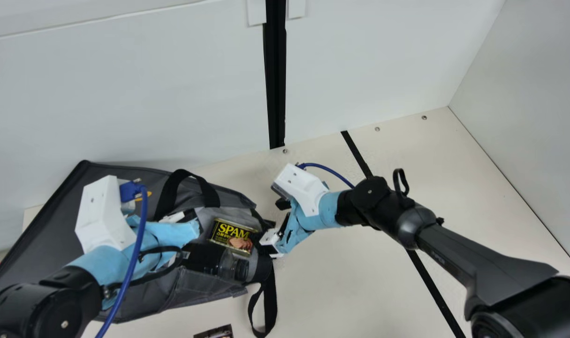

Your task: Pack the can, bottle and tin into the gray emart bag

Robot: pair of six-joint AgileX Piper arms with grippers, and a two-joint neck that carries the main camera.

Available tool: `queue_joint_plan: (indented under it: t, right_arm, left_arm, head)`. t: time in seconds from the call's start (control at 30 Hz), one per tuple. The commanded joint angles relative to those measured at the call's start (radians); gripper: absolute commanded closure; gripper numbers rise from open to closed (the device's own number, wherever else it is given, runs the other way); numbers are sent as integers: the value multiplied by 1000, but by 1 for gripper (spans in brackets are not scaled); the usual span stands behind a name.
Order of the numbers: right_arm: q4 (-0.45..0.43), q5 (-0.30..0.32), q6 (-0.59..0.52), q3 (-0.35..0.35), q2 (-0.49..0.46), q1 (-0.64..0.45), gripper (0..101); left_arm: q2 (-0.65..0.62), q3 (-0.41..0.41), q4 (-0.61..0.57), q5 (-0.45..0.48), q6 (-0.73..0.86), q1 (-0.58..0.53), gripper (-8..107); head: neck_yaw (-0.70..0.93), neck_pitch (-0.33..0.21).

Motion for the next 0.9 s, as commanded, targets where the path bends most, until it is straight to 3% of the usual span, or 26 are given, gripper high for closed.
queue_joint_plan:
  t: [0.0,0.67,0.87]
  right_arm:
    - [6,-1,-6,-12,17,5,10]
    - [46,-28,-38,-132,157,36,10]
    - [44,-15,-26,-153,174,36,51]
  left_arm:
    - [0,0,0,0,0,0,89]
    - [0,0,0,0,0,0,89]
    - [0,0,0,0,0,0,89]
  head:
    - [-2,-23]
    - [-2,-23]
    - [-2,-23]
